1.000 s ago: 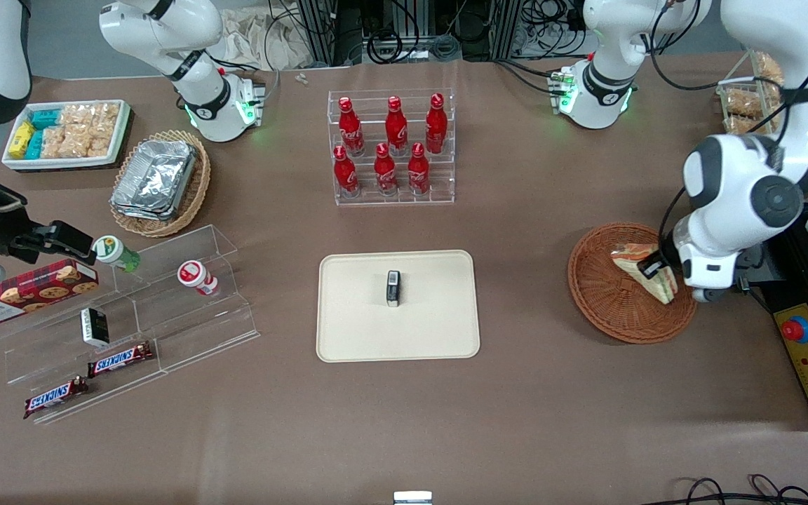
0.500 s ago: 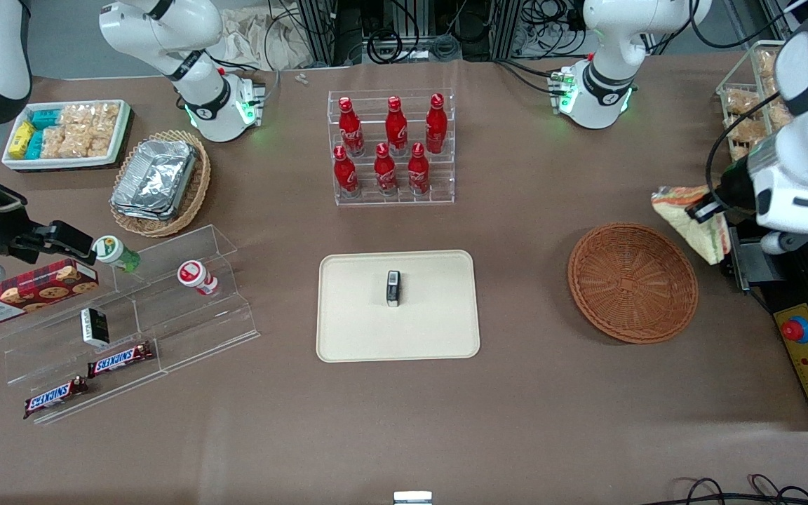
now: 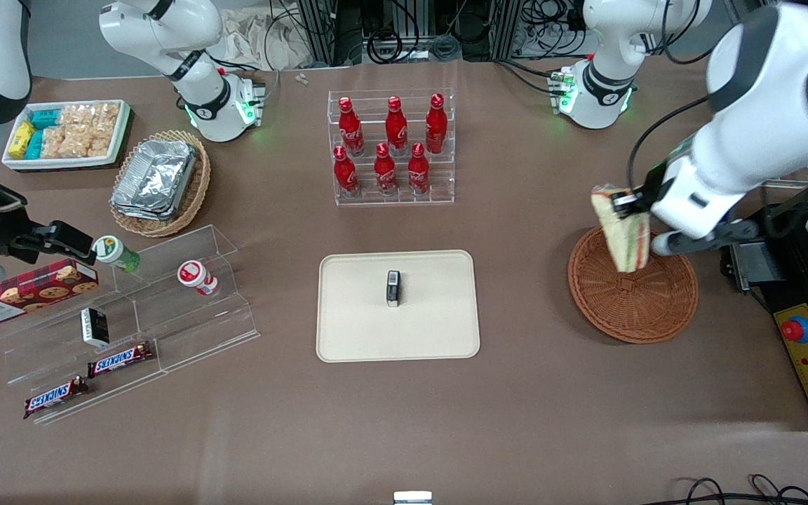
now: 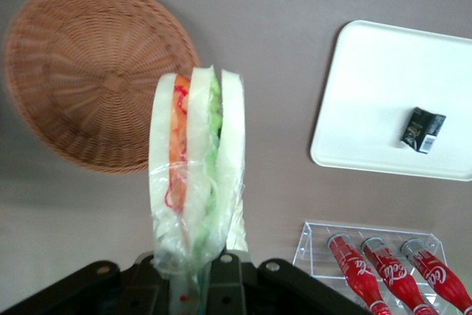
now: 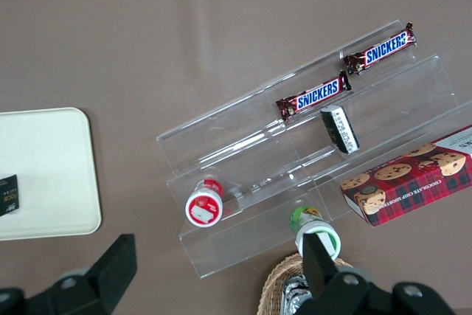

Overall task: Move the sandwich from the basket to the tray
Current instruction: 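Carry the held sandwich with the left gripper over the cream tray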

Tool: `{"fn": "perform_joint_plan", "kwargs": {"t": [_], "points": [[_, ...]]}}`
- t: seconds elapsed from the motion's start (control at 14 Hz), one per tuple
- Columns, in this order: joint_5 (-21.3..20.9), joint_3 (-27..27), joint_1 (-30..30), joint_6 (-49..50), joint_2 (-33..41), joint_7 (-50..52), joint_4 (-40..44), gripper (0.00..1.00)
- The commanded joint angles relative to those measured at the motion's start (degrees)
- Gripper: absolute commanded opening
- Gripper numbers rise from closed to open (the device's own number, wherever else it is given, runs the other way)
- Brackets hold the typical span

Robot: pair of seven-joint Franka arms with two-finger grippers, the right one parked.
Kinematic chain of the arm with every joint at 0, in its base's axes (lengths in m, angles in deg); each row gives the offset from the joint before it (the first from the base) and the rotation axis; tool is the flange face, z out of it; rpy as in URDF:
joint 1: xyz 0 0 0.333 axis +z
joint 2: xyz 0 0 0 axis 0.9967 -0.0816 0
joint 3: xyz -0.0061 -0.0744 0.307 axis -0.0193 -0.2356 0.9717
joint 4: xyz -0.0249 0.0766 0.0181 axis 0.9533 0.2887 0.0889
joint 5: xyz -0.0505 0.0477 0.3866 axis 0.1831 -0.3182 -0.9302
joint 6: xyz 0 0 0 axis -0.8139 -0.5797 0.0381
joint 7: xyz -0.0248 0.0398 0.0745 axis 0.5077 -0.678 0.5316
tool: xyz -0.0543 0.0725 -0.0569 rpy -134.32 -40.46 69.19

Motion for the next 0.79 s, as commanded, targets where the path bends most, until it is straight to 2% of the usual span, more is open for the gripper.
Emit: {"fn": "perform_joint_plan", "kwargs": {"t": [0.0, 0.07, 0.36, 0.71], "points": [[0.7, -1.7, -1.4, -3.0, -5.8, 0.6, 2.1, 0.08], [0.1, -1.7, -3.6, -6.1, -7.4, 2.5, 1.9, 0.0], [-6.3, -1.7, -12.3, -19.2, -16.4, 13.5, 2.2, 0.0], [-10.1, -1.6, -18.2, -28.3, -24.5, 15.8, 2.1, 0.0]]}}
